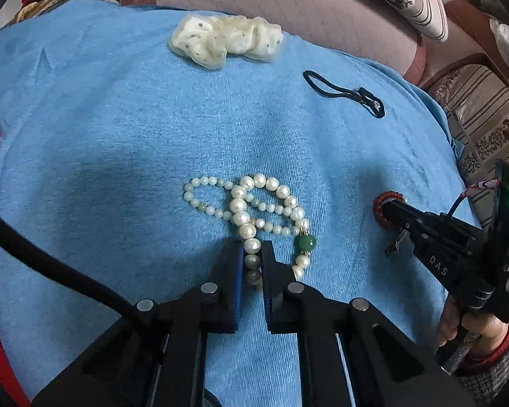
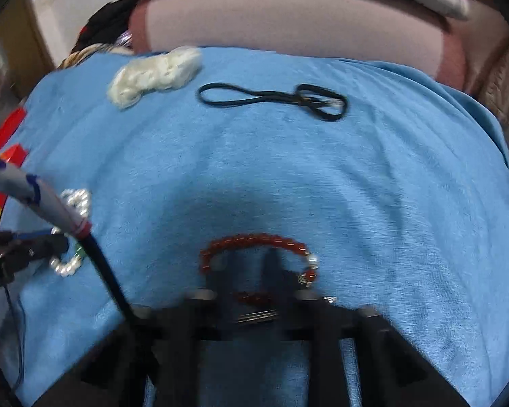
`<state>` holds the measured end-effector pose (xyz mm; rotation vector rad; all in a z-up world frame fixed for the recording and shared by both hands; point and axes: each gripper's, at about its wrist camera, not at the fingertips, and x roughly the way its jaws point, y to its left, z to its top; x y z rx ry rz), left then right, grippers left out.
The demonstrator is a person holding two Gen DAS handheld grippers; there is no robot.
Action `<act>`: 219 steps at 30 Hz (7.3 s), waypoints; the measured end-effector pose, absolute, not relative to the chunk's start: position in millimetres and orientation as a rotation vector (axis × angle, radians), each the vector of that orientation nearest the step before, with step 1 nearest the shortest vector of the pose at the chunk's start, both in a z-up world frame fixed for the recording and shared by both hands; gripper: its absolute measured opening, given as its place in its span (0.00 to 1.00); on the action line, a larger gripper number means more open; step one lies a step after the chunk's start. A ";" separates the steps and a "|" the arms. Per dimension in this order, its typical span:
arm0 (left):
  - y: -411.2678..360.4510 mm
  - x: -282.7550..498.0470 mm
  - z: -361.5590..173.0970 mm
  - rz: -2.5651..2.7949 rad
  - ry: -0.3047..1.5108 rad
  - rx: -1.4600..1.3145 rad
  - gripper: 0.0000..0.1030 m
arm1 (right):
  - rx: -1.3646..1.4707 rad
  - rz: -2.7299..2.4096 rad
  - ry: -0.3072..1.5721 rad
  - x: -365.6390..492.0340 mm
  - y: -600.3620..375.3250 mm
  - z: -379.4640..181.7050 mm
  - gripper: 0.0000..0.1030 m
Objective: Organize jewelry
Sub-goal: 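Grasp the pearl bracelet with the left tool and lift it, then carry pearl bracelet into tray with left tool while right tool grasps pale bead strand, then release pearl bracelet in tray with left tool while right tool drops bead strand there, then grasp red bead bracelet with left tool while right tool grasps silver hair clip, then carry red bracelet into tray with left tool while right tool places hair clip there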
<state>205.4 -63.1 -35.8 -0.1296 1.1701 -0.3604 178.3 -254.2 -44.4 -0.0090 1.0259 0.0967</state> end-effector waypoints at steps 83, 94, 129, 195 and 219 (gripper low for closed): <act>293.0 58.8 52.6 0.110 0.934 -0.333 0.27 | 0.013 0.317 0.913 175.5 -34.4 21.3 0.06; 311.4 25.2 68.1 0.186 0.866 -0.363 0.39 | 0.003 0.566 0.884 160.9 63.6 66.2 0.06; 265.7 16.1 59.7 0.192 0.886 -0.273 0.48 | 0.006 0.374 0.942 141.7 -5.2 8.6 0.39; -120.5 176.9 -32.6 -0.621 1.159 0.141 0.07 | 0.333 -0.051 0.934 135.0 -289.2 -33.6 0.03; 147.1 143.1 109.6 -0.241 0.941 -0.094 0.07 | 0.180 0.421 0.856 127.4 -67.5 57.0 0.03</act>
